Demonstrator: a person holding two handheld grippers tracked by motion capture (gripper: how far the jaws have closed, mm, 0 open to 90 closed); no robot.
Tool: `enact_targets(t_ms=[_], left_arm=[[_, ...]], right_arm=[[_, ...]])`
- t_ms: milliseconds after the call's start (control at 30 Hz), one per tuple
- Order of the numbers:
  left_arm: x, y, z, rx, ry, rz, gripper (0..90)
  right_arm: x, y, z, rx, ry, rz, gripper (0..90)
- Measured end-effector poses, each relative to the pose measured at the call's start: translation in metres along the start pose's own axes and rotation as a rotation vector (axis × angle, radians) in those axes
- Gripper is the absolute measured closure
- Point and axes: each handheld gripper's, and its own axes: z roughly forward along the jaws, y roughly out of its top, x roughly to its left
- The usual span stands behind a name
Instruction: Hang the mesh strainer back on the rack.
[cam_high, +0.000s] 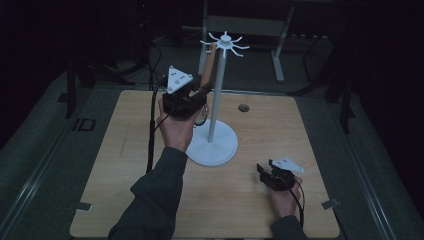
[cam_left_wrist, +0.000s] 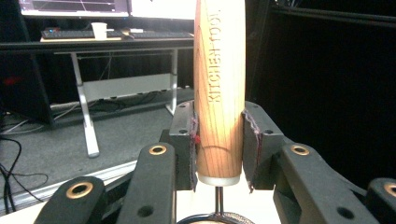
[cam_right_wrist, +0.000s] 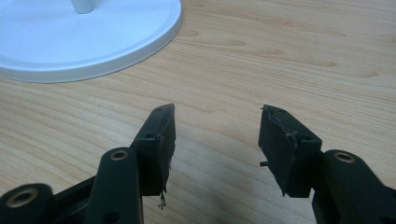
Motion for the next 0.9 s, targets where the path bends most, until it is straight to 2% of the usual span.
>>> enact_targets(t_ms=[367,500,633,900], left_arm=[[0.0002,-0.0013,0.0066,0.038,-0.005,0.002,67.7],[0.0000,-0.0011,0.0050,0.028,-0.013,0.002,62.1],[-0.0013,0.0010,0.0024,0.023,-0.016,0.014,61.0],[-0.0031,0.0036,-0.0016,0.013,-0.038,0.005,60.6]], right_arm=[[-0.0001,0.0000,0.0001,-0.001,0.000,-0.001,45.6],[0.0001,0.0000,0.0000,-0.001,0.000,-0.001,45.5],[0.0001,0.0001,0.0000,0.001,-0.001,-0.002,45.4],[0.0001,0.0000,0.0000,0.000,0.000,-0.001,45.4]])
